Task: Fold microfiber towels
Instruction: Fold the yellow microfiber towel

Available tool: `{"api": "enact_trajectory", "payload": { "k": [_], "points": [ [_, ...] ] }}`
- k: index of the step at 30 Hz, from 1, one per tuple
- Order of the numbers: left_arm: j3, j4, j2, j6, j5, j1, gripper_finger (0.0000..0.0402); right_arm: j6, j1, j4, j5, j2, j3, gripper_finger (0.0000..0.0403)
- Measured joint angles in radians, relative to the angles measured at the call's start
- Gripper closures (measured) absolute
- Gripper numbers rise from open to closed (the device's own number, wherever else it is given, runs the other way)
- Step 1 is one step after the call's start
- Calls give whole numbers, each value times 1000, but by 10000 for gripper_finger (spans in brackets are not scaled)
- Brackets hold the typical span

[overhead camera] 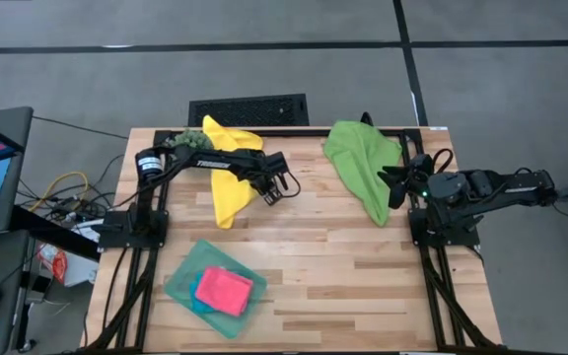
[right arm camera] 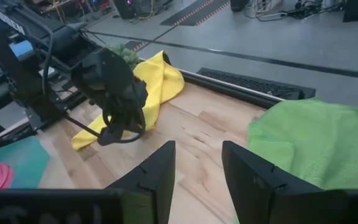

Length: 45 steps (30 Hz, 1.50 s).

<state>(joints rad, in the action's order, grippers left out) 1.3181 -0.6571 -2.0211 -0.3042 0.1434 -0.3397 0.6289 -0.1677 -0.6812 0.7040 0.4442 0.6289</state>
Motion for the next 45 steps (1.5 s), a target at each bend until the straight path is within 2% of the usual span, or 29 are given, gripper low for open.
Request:
{"api": "enact_trajectory", "payload": {
  "k": [2,3,6,14,20,26,32,36,41,45],
  "points": [
    [11,-4,7,1,-25,4,378,0,0,10,-1,0,0,246],
    [22,-14,8,1,-35,6,388,0,0,20,0,0,0,246],
    [75,-65,18,-5,-56,20,393,-22,0,61,-7,12,0,246],
    [318,-262,34,31,-115,76,400,-188,0,225,-36,129,0,246],
    [515,-447,35,58,-165,121,400,-212,45,299,-79,236,0,246],
    [691,-632,36,81,-165,176,401,-277,180,370,-291,341,0,246],
    [802,-741,36,74,-158,231,401,-474,290,576,-492,447,0,246],
    [833,-767,37,37,-155,264,401,-569,345,726,-620,520,0,246],
    [849,-797,38,1,-155,305,401,-612,385,867,-793,634,0,246],
    [849,-816,37,-30,-154,337,401,-626,391,975,-864,744,0,246]
  ]
}}
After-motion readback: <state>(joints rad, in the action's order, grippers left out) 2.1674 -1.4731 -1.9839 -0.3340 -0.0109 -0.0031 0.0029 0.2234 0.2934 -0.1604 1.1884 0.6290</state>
